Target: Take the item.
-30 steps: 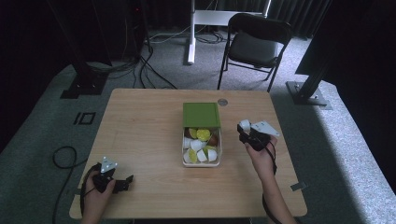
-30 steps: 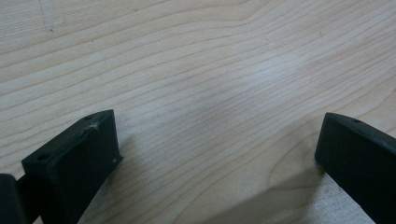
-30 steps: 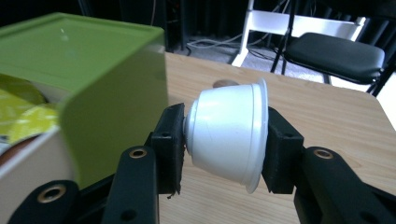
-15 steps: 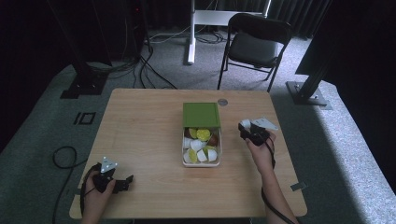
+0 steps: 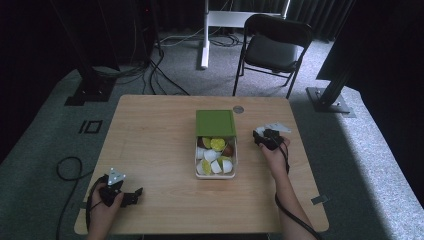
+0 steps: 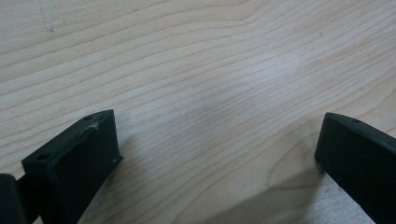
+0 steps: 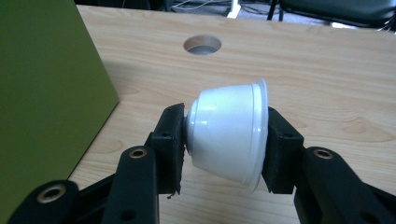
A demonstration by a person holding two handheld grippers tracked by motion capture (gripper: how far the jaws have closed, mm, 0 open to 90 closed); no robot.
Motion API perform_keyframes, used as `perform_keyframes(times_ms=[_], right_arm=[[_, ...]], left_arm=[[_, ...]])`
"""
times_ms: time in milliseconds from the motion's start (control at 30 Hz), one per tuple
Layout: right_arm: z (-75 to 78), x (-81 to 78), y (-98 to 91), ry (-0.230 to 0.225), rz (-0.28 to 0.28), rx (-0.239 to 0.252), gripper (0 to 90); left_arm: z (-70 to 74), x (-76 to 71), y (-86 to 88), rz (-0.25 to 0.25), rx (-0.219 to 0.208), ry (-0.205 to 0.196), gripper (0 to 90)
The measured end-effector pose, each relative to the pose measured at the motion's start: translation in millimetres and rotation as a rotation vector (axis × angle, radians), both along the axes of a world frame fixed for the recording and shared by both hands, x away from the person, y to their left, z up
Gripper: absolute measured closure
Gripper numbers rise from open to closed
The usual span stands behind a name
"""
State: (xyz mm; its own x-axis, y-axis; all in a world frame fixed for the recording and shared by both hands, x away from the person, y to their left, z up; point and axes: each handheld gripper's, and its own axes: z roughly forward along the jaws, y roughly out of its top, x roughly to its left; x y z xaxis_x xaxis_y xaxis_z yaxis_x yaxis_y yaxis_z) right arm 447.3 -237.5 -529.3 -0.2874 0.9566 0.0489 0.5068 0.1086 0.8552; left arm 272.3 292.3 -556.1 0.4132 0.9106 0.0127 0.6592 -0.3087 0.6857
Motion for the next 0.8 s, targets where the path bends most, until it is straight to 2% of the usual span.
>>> perform_keyframes(times_ms=[467, 800], right_arm=[[-18.9, 8.4, 4.4, 0.087, 0.009, -0.018, 56.0], [-21.1, 8.4, 4.8, 0.085, 0.004, -0.044, 55.2]], left_arm=[[0.0, 0.0, 0.0, 0.000, 0.000, 0.000, 0.7], [0.0, 0.0, 0.0, 0.000, 0.000, 0.000, 0.7]])
